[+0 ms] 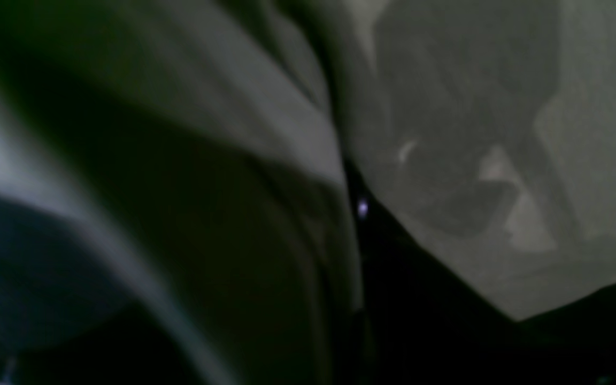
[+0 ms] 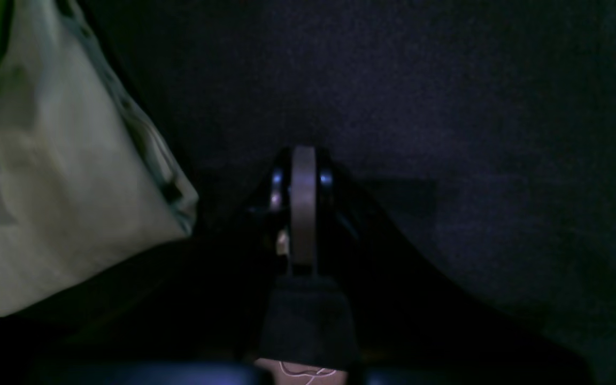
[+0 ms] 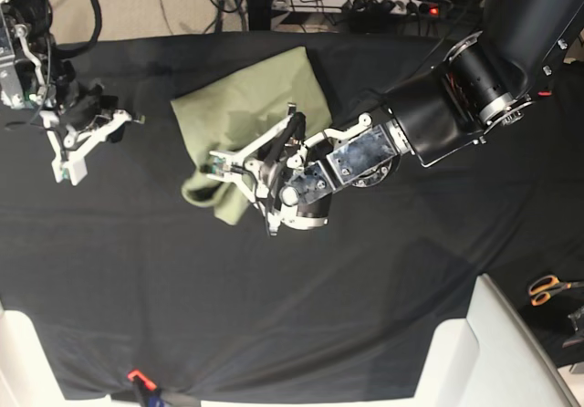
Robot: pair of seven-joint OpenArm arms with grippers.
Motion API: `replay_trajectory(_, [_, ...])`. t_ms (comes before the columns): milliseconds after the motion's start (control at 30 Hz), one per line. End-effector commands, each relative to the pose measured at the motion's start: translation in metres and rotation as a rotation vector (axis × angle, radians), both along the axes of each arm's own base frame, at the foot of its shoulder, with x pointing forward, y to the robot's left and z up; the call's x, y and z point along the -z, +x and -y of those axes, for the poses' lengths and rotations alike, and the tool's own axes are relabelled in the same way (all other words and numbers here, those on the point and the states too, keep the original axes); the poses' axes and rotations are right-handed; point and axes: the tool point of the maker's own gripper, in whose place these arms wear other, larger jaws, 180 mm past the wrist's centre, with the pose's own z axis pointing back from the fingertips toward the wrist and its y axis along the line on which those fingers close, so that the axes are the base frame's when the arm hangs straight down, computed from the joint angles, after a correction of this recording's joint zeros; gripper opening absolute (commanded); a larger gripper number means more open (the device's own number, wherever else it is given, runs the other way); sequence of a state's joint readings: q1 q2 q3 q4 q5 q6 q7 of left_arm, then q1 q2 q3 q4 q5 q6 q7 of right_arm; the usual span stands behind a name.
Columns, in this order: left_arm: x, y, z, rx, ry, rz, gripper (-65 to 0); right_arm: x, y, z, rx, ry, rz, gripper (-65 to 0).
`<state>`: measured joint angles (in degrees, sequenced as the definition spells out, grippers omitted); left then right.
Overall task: Fold the T-shirt properly
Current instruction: 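Grasp the stack's collar side with the left gripper and rotate it, then drag the stack with the left gripper to square it on the table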
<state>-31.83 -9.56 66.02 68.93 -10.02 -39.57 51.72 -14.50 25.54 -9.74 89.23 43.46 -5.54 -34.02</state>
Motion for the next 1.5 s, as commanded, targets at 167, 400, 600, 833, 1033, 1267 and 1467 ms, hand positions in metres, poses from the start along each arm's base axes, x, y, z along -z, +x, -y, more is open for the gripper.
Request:
replay_trajectory(167, [-0.014,0.012,0.017,0.022,-0.096,0.025,-65.0,-0.012,0.015,0.005,0.005,-0.005,0.049,-64.4])
replay_trajectory(400, [-0.018,0.010,0.028,0.043,-0.161,0.018,-65.0,-0.012,0.016,0.005,0.006,-0.006,0.050,-64.4])
replay_trajectory(600, [-0.020,0.011,0.032,0.085,-0.156,0.029,-65.0,-0.012,0.015,0.006,0.006,-0.009,0.049,-64.4])
replay_trajectory(833, [-0.007,0.003,0.028,0.139,-0.133,0.002,-65.0,-0.010,0.015,0.015,0.066,-0.033,0.033,-64.4])
replay_trajectory(1033, [-0.008,0.004,0.033,0.159,-0.157,0.014,-65.0,-0.010,0.015,0.015,0.067,-0.033,0.038,-64.4])
replay_trajectory(1267, [-0.008,0.010,0.044,0.228,-0.130,0.087,-65.0,-0.005,0.019,0.022,0.083,-0.040,0.024,-64.4])
replay_trajectory(1467, [-0.014,0.011,0.060,0.273,-0.159,0.119,-65.0,0.002,0.016,0.026,0.098,-0.044,0.005,-64.4])
